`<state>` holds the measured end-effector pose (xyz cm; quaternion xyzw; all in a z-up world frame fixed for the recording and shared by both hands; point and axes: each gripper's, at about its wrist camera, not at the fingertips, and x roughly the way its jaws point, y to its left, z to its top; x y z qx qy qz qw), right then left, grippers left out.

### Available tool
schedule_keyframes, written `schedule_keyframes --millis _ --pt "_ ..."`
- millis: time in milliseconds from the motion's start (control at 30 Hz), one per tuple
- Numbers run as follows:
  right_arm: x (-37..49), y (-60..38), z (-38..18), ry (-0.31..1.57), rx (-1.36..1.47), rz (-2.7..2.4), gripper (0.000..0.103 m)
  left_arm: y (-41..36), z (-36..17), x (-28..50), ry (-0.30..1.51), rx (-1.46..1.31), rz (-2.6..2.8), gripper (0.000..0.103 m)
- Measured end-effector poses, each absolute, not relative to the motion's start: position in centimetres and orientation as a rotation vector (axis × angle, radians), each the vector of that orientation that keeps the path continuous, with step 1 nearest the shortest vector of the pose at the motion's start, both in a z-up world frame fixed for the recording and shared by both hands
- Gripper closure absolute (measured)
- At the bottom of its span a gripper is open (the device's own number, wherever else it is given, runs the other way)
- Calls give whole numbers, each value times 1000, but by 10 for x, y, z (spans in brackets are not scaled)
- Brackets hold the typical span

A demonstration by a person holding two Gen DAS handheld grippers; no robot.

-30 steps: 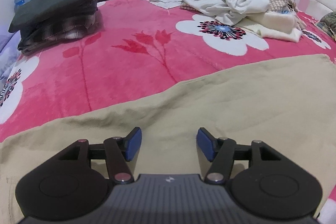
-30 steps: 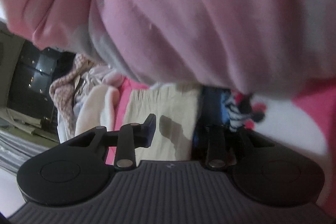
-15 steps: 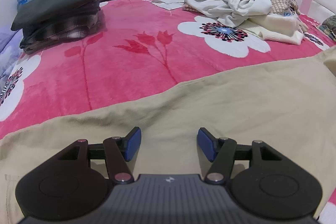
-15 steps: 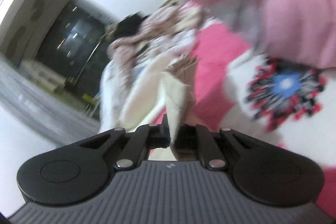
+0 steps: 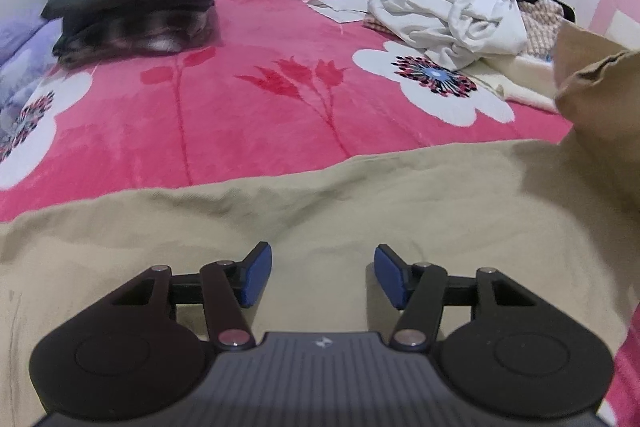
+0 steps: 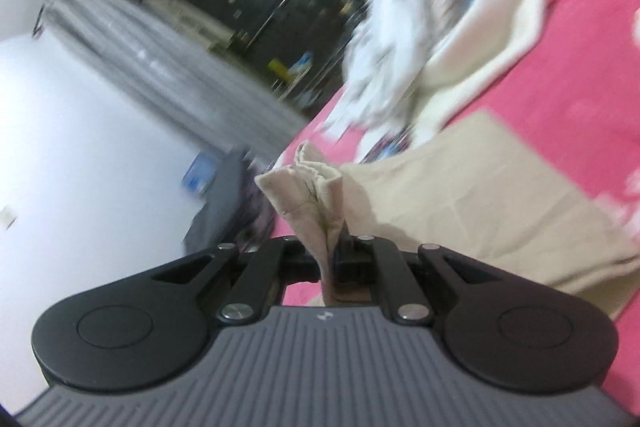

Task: Fold clothes

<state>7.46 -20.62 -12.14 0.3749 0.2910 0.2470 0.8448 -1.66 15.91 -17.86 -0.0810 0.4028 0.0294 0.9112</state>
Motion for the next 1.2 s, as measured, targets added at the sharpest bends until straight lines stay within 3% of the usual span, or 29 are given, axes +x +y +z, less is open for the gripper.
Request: schedule_keyframes --millis 667,1200 --pt "16 -37 -115 772 721 801 100 244 -147 -109 882 -344 125 49" --pt "-13 114 -96 847 588 1050 100 358 -125 -221 707 -649 301 51"
